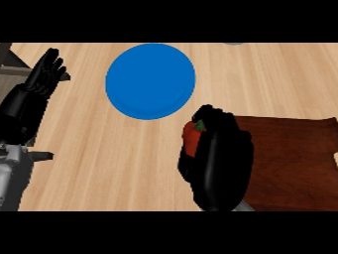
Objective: Pick the bell pepper from the tray and place it in the plate
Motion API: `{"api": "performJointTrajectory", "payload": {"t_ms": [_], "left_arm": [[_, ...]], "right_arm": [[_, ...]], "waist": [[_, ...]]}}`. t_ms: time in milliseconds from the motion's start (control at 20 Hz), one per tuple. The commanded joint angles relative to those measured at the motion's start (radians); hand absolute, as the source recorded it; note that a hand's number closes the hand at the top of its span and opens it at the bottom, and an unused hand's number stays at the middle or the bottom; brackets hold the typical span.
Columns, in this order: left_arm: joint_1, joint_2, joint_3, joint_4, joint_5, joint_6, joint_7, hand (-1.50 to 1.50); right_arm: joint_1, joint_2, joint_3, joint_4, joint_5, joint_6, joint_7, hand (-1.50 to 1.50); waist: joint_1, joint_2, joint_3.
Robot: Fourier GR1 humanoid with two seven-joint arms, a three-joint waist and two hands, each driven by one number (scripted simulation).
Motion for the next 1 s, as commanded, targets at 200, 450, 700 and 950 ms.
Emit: {"api": "performJointTrajectory", "payload": {"t_ms": [200,450,700,950], "left_arm": [[-0.031,-0.017,-0.026,0.003,-0.013,-0.005,-0.001,0.0],[-0.033,-0.029,-0.034,0.04,-0.017,-0.013,-0.025,0.0],[-0.054,-0.034,-0.042,0.026,-0.028,-0.005,-0.019,0.0],[-0.087,-0.051,-0.062,0.039,-0.037,-0.002,-0.004,0.0]], "right_arm": [[-0.294,0.015,-0.139,0.25,-0.178,-0.113,0.199,1.5],[-0.388,0.015,-0.247,0.433,-0.265,-0.234,0.129,1.5],[-0.493,0.015,-0.315,0.64,-0.326,-0.297,0.092,1.5],[-0.569,0.015,-0.351,0.857,-0.375,-0.358,0.038,1.5]], "waist": [[0.032,0.01,0.001],[0.049,0.021,0.001],[0.071,0.026,0.001],[0.082,0.031,0.001]]}}
